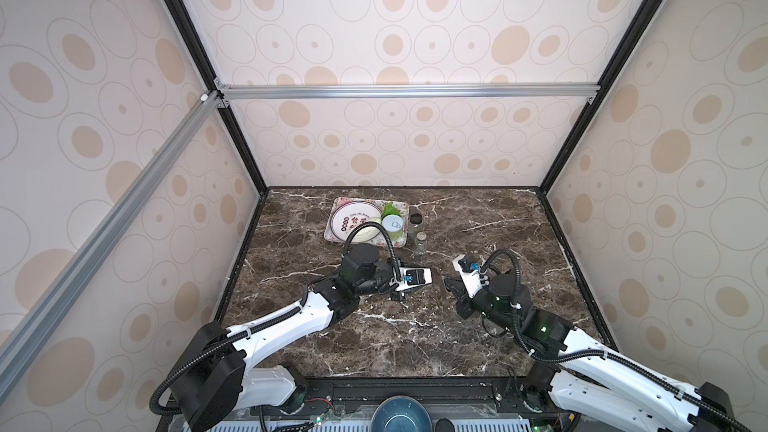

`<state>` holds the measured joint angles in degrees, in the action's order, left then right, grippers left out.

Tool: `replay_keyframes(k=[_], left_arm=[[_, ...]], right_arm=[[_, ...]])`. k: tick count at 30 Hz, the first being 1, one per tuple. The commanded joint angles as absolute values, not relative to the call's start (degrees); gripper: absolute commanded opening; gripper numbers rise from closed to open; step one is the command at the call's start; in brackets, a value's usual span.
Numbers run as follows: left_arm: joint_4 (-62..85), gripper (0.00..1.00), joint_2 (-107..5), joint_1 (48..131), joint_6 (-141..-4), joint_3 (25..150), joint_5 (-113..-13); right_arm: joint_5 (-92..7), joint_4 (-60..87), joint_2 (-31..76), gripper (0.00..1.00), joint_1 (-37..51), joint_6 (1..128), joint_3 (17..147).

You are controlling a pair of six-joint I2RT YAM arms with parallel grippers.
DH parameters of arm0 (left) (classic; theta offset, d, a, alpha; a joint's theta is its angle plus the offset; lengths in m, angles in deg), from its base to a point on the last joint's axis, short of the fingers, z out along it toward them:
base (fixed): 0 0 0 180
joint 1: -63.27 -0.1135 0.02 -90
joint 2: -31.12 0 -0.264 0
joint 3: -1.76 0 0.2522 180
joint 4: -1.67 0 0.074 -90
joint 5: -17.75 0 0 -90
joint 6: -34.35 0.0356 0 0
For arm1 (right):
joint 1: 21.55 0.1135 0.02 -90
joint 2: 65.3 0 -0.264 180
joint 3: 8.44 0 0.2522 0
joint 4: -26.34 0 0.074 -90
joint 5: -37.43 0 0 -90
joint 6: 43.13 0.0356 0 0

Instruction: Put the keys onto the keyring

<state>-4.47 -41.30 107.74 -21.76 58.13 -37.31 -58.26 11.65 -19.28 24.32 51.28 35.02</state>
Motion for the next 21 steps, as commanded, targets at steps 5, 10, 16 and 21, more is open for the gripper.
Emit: replay_keyframes(k=[5,10,16,21], left_arm=[[-3.97,0.31,-40.32,108.30,-20.61,59.43,-37.98],[-2.89,0.31,-41.08,108.27,-20.45,60.31,-37.11],[-1.16,0.31,-40.99,108.27,-20.26,60.48,-36.18],[1.39,0.32,-41.04,108.30,-19.77,61.14,-35.40]], right_arm=[[-58.56,13.19,-19.95,0.00,24.48,50.47,35.91],[-57.30,13.70,-19.96,0.00,24.46,50.19,35.65],[-56.06,14.53,-19.43,0.00,24.44,50.29,35.51],[-54.86,15.22,-19.24,0.00,24.45,50.21,35.21]])
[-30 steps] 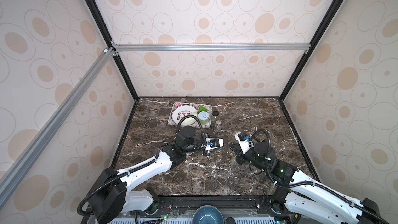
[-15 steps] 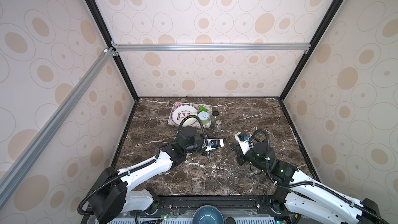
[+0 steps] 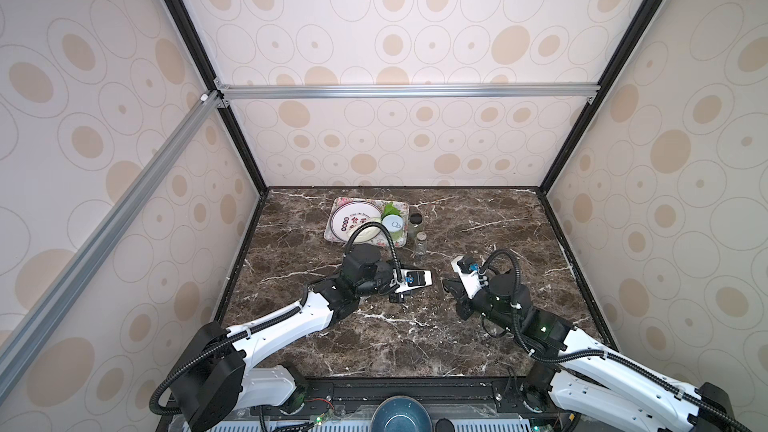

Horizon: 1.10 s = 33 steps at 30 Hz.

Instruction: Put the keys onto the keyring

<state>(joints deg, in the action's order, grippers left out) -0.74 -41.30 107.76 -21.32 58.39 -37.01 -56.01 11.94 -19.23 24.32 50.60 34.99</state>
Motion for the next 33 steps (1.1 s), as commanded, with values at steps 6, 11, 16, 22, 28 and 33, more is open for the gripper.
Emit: replay_keyframes(k=[6,11,16,22,28,33], left_arm=[[2.54,0.32,-42.12,108.32,-19.37,62.17,-34.12],[4.08,0.32,-43.60,108.38,-19.26,63.58,-33.41],[5.33,0.33,-45.13,108.64,-18.79,64.89,-32.36],[6.81,0.32,-46.89,109.12,-18.16,66.49,-32.16],[7.01,0.18,-47.34,109.32,-17.95,66.80,-32.39],[6.90,0.00,-47.04,109.41,-18.05,66.71,-32.96]], right_arm=[[-53.64,15.61,-19.82,0.00,24.52,49.83,34.95],[-51.85,16.01,-19.99,0.00,24.51,49.50,34.84],[-50.66,16.27,-19.47,0.00,24.51,49.41,34.86],[-49.50,16.71,-19.48,0.00,24.51,49.19,34.71],[-48.44,17.15,-19.64,0.00,24.51,49.05,34.50],[-48.34,17.74,-19.96,0.00,24.51,49.17,34.09]])
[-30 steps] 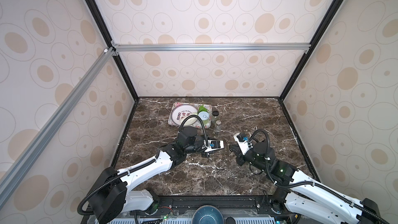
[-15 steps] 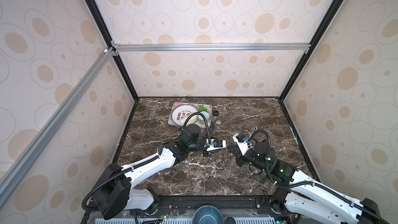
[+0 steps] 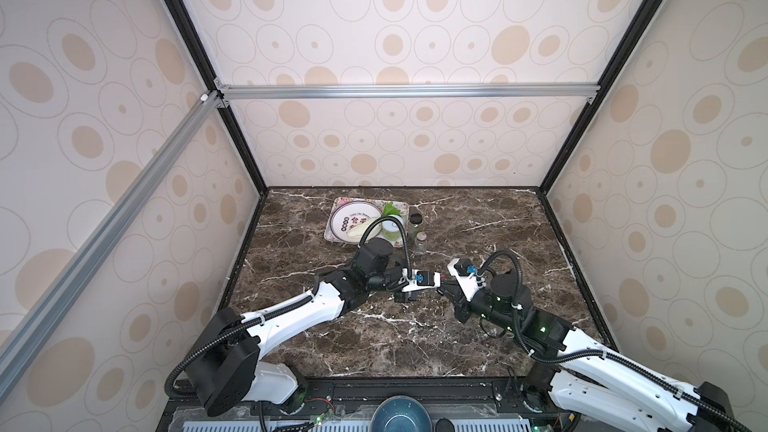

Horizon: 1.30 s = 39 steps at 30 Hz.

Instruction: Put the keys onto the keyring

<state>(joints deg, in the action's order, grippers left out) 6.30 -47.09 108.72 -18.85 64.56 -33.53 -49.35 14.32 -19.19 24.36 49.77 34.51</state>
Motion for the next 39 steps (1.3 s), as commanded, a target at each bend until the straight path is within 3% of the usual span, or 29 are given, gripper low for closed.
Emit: replay_keyframes(k=[1,10,27,39], left_arm=[[6.83,0.00,-46.89,109.40,-18.04,66.61,-33.13],[-3.58,0.00,-43.46,109.41,-21.26,61.78,-33.79],[-13.56,0.00,-44.37,109.41,-26.18,59.83,-31.36],[-28.98,0.00,-42.42,109.41,-32.65,54.28,-27.28]], right_arm=[[-48.52,17.93,-20.20,0.00,24.51,49.33,33.92],[-54.39,20.92,-21.53,0.00,24.24,52.58,31.65],[-49.67,22.64,-19.97,0.00,20.68,56.40,30.90],[-47.43,23.19,-16.91,0.00,20.59,56.58,31.73]])
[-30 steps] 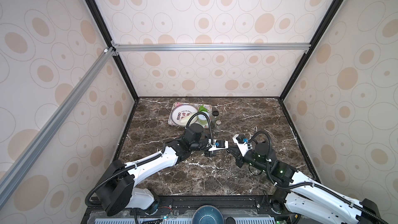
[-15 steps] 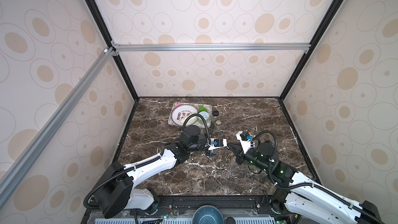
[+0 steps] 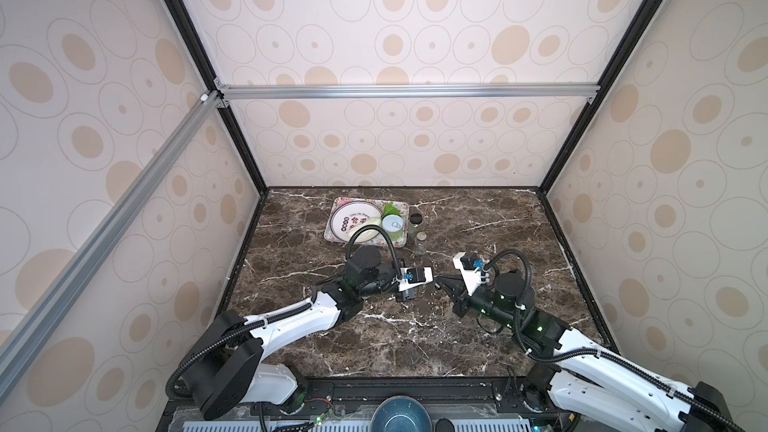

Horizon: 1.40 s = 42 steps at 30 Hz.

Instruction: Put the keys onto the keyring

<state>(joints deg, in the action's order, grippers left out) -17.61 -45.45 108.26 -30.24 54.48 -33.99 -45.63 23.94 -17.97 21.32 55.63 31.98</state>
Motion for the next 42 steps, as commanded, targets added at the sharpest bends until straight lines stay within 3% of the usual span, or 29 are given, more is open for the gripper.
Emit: replay_keyframes(k=[1,5,9,14,24,42], left_arm=[[-29.99,0.00,-42.27,109.40,-32.99,53.76,-27.04],[-29.45,0.00,-43.33,109.41,-33.26,54.60,-25.98],[-24.94,0.17,-43.92,109.40,-31.21,56.31,-26.45],[-13.26,0.24,-43.12,109.37,-24.07,58.51,-26.72],[0.45,0.28,-44.73,109.39,-20.12,63.31,-34.15],[2.71,0.28,-50.06,109.50,-20.83,67.53,-35.00]], right_arm=[[-47.25,23.37,-16.82,0.00,20.58,56.60,31.73],[-46.86,23.13,-16.77,0.00,20.61,56.47,31.93],[-48.22,21.84,-18.21,0.00,20.59,55.85,32.03],[-50.15,19.99,-19.93,0.00,20.61,55.04,32.34],[-47.75,19.35,-19.20,0.00,20.63,53.98,33.08],[-46.38,19.70,-18.63,0.00,20.58,53.98,33.10]])
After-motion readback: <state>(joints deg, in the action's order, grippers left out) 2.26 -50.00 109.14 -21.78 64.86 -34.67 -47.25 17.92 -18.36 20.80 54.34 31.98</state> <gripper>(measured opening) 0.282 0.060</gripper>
